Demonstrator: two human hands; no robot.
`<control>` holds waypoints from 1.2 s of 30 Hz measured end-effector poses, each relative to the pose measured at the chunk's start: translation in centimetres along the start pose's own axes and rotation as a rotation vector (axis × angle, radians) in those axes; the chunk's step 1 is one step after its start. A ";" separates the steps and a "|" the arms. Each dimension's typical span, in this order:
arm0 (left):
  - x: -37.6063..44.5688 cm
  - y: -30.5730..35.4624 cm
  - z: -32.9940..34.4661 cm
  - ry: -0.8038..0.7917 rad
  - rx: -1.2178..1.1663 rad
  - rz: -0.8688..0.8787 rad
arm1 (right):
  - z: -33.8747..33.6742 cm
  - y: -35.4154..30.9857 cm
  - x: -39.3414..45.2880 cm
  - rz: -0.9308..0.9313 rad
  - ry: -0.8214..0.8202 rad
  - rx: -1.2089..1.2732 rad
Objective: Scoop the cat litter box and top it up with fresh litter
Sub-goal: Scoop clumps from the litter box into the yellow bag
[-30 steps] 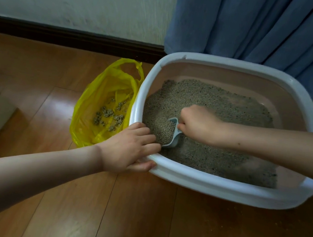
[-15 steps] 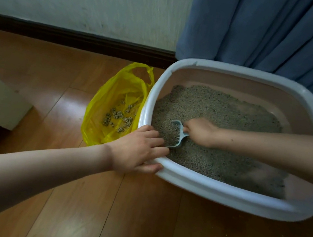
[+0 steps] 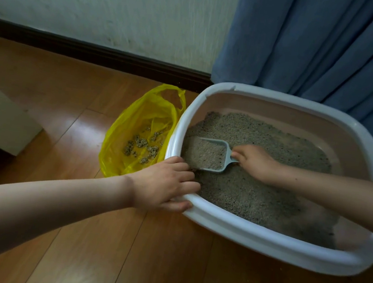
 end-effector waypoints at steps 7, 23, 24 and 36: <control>0.0 -0.1 0.3 0.018 0.021 0.009 | -1.4 1.5 -1.6 0.023 -0.012 -0.058; -0.1 -0.1 0.5 0.033 0.015 0.017 | -4.3 2.8 -2.8 0.053 -0.031 -0.148; -0.1 -0.1 0.4 0.039 0.018 0.020 | -5.2 3.1 -2.8 0.060 -0.015 -0.170; 0.1 0.0 0.1 0.081 0.033 0.035 | -11.2 0.5 -1.4 0.012 0.065 -0.644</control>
Point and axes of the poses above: each hand's wrist, its own x-axis towards the middle knuckle, its own z-axis out of the palm, y = z × x, the point moved 7 cm from there along x, towards the middle knuckle, and after that the axes turned 6 degrees about x, right-handed, at the moved point
